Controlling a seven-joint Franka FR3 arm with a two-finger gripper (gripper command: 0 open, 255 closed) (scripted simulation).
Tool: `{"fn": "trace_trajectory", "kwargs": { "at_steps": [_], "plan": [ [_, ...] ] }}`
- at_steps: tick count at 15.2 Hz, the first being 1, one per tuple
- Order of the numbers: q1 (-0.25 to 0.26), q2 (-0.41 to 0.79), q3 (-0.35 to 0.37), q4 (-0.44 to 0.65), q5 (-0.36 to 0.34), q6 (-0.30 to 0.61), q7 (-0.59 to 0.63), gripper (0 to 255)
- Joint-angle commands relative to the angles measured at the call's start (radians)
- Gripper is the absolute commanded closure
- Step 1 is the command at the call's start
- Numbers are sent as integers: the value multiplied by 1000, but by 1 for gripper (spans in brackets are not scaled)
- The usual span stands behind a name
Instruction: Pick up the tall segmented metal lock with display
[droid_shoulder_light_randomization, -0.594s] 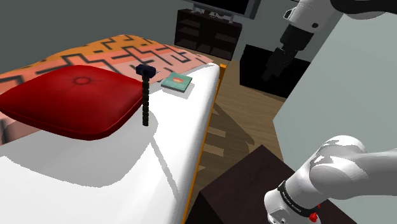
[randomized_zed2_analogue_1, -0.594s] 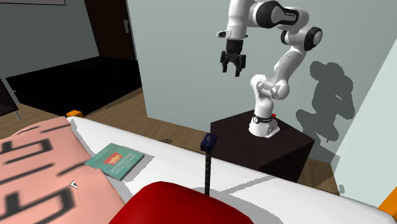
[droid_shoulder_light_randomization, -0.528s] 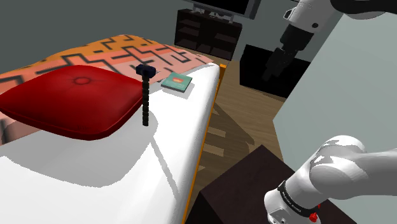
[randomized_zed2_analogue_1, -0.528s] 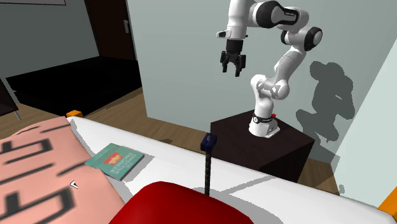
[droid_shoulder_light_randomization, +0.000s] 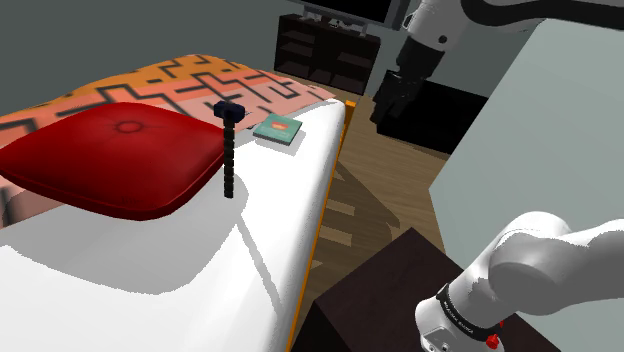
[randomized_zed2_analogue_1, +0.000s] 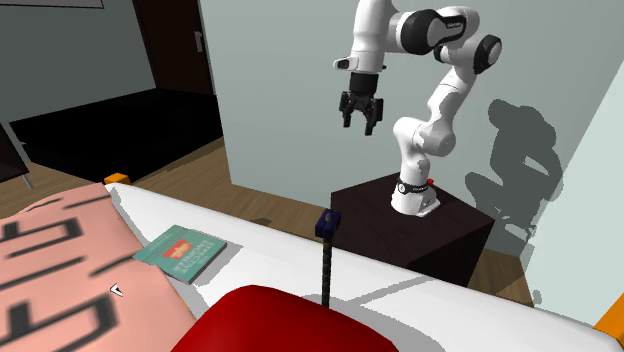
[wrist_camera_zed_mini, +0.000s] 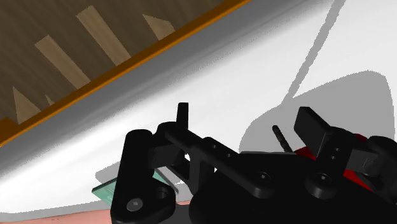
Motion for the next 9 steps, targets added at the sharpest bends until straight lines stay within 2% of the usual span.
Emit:
{"fn": "trace_trajectory", "kwargs": {
  "at_steps": [1,9],
  "plan": [
    [11,69,24,40,13,41,18,0],
    [43,312,114,197,27,168,89,0]
  ]
}}
